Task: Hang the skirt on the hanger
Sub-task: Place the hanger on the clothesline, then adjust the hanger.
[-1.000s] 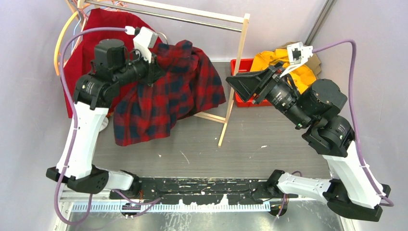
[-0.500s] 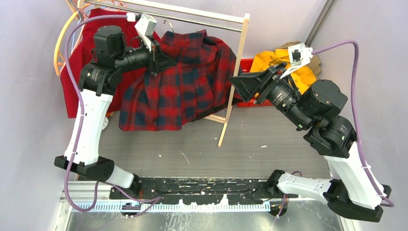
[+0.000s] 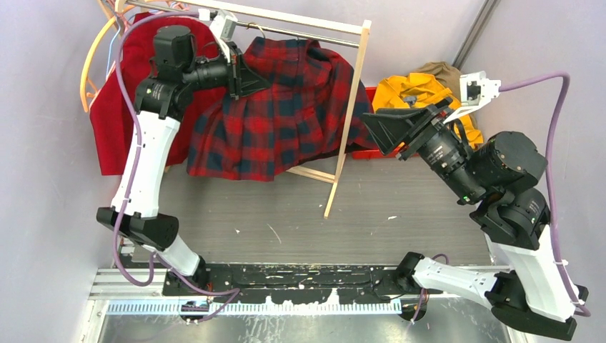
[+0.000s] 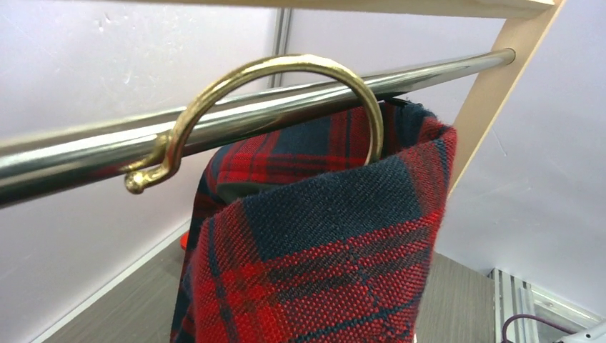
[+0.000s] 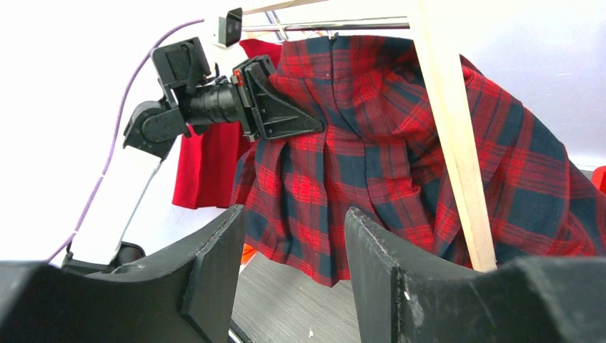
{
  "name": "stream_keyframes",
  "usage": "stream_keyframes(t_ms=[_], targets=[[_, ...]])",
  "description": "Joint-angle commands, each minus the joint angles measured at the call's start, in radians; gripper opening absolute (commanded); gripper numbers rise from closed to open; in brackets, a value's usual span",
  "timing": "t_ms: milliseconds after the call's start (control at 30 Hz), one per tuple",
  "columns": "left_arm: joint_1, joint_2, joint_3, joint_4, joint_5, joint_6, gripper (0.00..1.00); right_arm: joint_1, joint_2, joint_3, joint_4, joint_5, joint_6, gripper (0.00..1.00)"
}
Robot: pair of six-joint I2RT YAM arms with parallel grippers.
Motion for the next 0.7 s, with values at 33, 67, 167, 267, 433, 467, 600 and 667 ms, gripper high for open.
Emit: stream_keyframes(t_ms=[33,67,167,267,433,467,600,667], targets=[[0.014,-0.001,0.079,0.170,0.088,-0.026,0.00,-0.003,-0.006,0.006,0.026,0.019,-0.020,0.58],[0.016,0.007,0.084,0.169,0.093,-0.026,0.00,-0.002,-0.006,0.005,0.027,0.018,-0.020,0.58],[0.021,0.018,0.099,0.159,0.097,-0.023,0.00,-0.003,-0.007,0.002,0.027,0.021,-0.022,0.59],[0.022,-0.003,0.094,0.160,0.113,-0.021,0.00,-0.002,-0.008,-0.003,0.028,0.024,-0.025,0.59],[0.023,-0.018,0.106,0.155,0.139,-0.018,0.00,-0.003,0.001,-0.003,0.037,0.014,-0.025,0.59],[0.022,-0.012,0.122,0.141,0.144,-0.013,0.00,-0.003,0.003,-0.002,0.036,0.014,-0.025,0.59],[0.023,0.019,0.165,0.112,0.174,-0.002,0.00,-0.003,0.007,-0.002,0.040,0.009,-0.020,0.59],[0.025,0.030,0.188,0.094,0.193,0.006,0.00,-0.003,0.009,-0.001,0.041,0.004,-0.016,0.59]])
